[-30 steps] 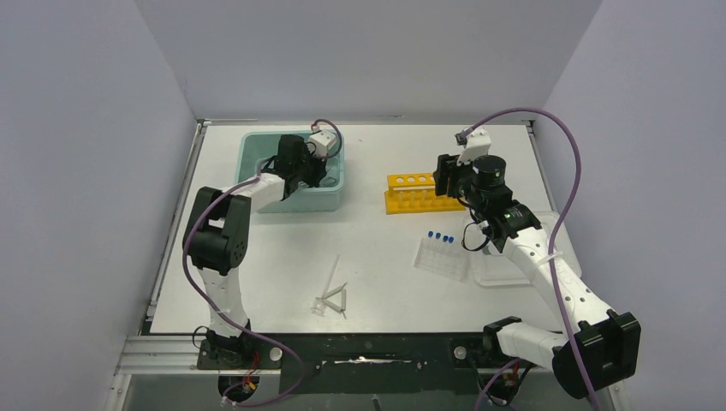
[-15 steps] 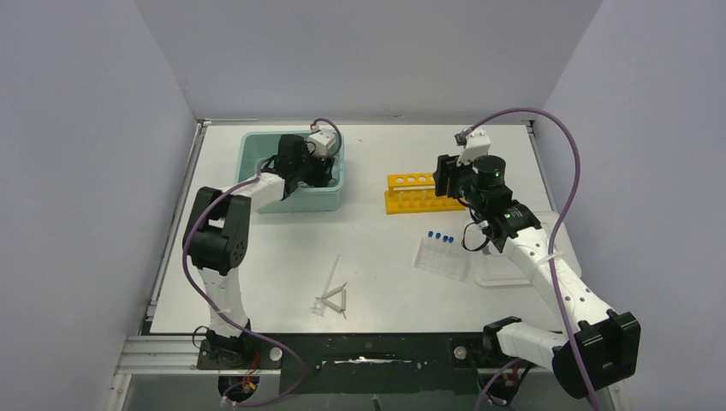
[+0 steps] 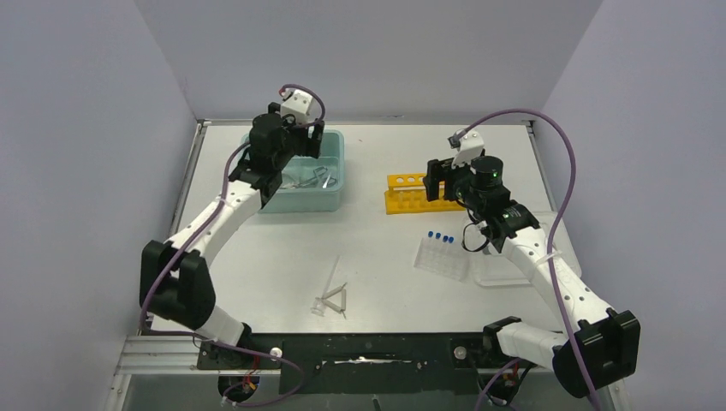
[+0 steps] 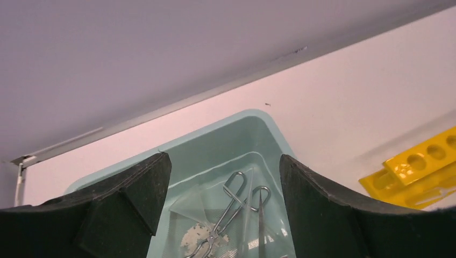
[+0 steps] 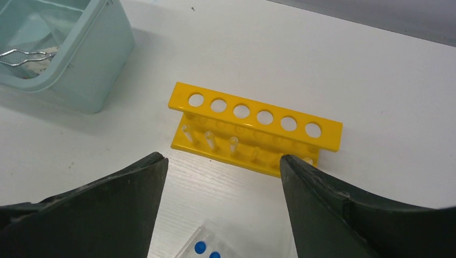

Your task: Organize the chemistry lab equipment

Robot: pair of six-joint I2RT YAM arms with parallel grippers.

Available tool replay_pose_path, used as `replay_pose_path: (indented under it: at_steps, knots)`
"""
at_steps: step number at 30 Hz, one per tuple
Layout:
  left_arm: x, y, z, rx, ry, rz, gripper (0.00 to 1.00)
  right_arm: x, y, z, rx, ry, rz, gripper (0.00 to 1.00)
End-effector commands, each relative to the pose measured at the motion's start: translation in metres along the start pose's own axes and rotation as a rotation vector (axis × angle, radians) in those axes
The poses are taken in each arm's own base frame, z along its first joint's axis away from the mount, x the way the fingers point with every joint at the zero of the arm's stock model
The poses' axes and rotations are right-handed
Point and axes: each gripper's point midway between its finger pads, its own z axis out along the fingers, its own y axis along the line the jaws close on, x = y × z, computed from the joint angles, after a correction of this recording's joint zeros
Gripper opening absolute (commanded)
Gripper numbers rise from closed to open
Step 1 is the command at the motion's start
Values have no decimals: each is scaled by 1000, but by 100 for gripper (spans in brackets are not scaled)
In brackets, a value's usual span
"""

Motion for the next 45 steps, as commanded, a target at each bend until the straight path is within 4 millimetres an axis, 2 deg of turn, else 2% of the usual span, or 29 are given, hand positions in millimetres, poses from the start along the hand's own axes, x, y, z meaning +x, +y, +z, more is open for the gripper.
replay_pose_path:
  at_steps: [1,2,5,8,11,15,17,24,29,33,35,37,38,45]
  knots:
    - [-56,-14,-47,-127,-105,-27,73,0,14,5,-18,4,-71,79]
    - [-55,-25,-53,-138,-77,-24,71,1,15,6,-10,7,-67,79]
    - [-23,-68,-68,-120,129,-12,68,3,19,11,-20,-5,-36,79]
    - [7,-111,-88,-94,205,-40,68,5,16,18,3,3,-14,78]
    - [39,-133,-105,-111,241,-154,59,7,7,26,57,9,1,77]
    - [92,-126,-121,-207,331,-286,55,13,3,33,75,31,36,77]
    - [116,-131,-125,-193,386,-305,55,17,6,35,60,29,48,76]
    - [176,-150,-130,-171,552,-336,55,29,8,43,39,71,40,76]
    - [202,-160,-142,-130,649,-299,52,29,8,43,42,69,43,76]
    - [213,-167,-157,-92,699,-317,50,35,7,43,43,77,57,76]
    - [219,-171,-162,-71,722,-331,45,38,8,43,39,82,62,76]
    - [229,-172,-167,-78,748,-332,34,39,10,43,28,86,66,76]
    - [234,-170,-168,-88,759,-330,32,38,12,43,18,85,68,76]
    - [246,-173,-175,-100,813,-341,32,37,10,37,18,82,58,76]
